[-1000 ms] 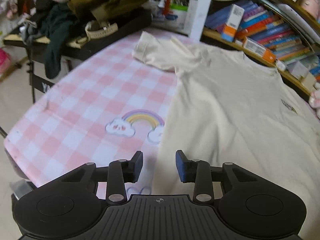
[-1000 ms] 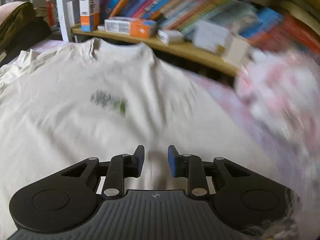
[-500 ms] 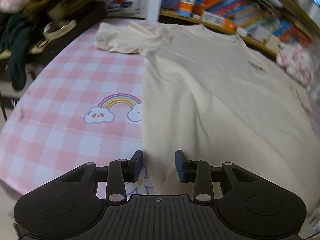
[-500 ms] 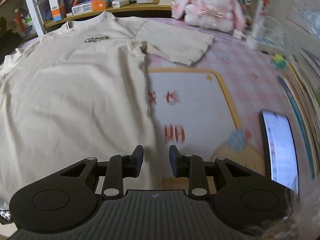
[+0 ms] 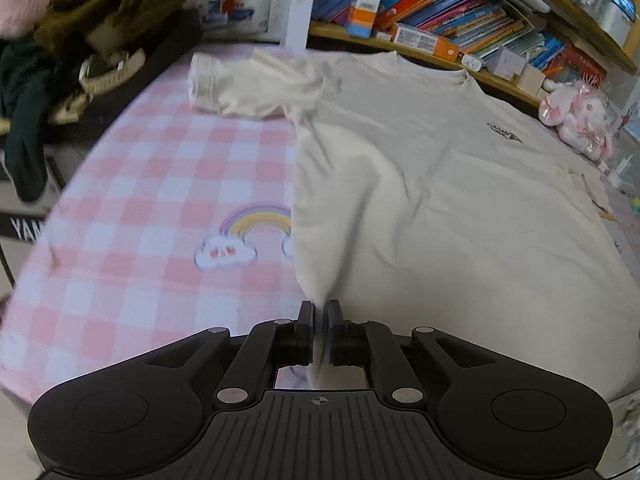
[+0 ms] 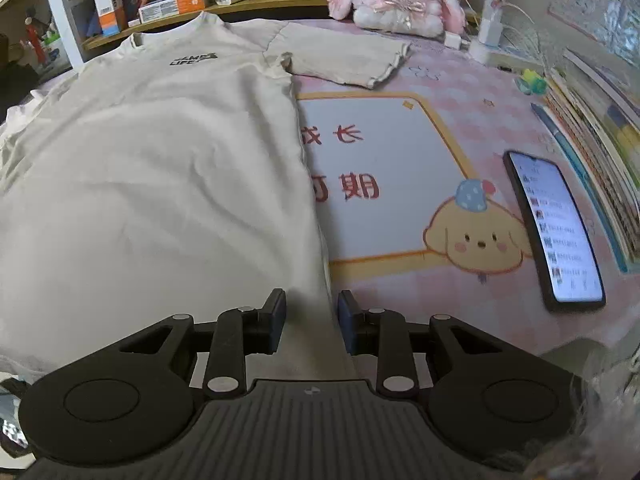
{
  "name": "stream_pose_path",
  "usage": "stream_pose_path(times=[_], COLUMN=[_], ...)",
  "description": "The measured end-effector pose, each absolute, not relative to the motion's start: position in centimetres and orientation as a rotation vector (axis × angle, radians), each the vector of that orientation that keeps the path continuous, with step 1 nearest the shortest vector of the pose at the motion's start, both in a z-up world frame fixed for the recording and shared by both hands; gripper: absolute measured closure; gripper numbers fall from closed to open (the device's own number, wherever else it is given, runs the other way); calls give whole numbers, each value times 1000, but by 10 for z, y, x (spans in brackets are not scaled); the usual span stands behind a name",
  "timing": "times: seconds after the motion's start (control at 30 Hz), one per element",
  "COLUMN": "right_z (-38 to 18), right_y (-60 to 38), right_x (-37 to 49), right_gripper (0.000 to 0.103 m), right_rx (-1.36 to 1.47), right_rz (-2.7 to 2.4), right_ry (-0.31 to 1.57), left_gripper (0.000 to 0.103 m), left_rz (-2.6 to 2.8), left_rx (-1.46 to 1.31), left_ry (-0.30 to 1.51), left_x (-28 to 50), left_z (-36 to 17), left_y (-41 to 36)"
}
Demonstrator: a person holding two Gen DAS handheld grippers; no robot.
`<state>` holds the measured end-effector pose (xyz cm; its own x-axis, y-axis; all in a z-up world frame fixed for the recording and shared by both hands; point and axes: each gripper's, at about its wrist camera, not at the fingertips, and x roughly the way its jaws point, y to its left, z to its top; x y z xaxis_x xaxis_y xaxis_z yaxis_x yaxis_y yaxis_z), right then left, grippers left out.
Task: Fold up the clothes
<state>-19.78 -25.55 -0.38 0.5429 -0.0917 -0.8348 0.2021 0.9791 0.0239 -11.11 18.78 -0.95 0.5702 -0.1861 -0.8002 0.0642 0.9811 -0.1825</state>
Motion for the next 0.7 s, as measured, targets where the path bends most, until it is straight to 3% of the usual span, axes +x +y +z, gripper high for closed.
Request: stream_pose_path(times=[0.03, 0.1, 0.7], right_z=[-4, -3, -1], right_y=[-254, -251, -244], right_x=[-199, -200, -208], right_gripper=[80, 97, 97], right_rx=[124, 122, 98], right_rz=[-170, -160, -182], right_ry=[984, 992, 1016], left_gripper=[95, 100, 101], left_rz=[-149, -155, -163], left_rx=[-149, -148, -130], left_ry=[958, 945, 931], left_x=[-113, -115, -116], left_z=[-12, -14, -16], left_y=[188, 189, 189])
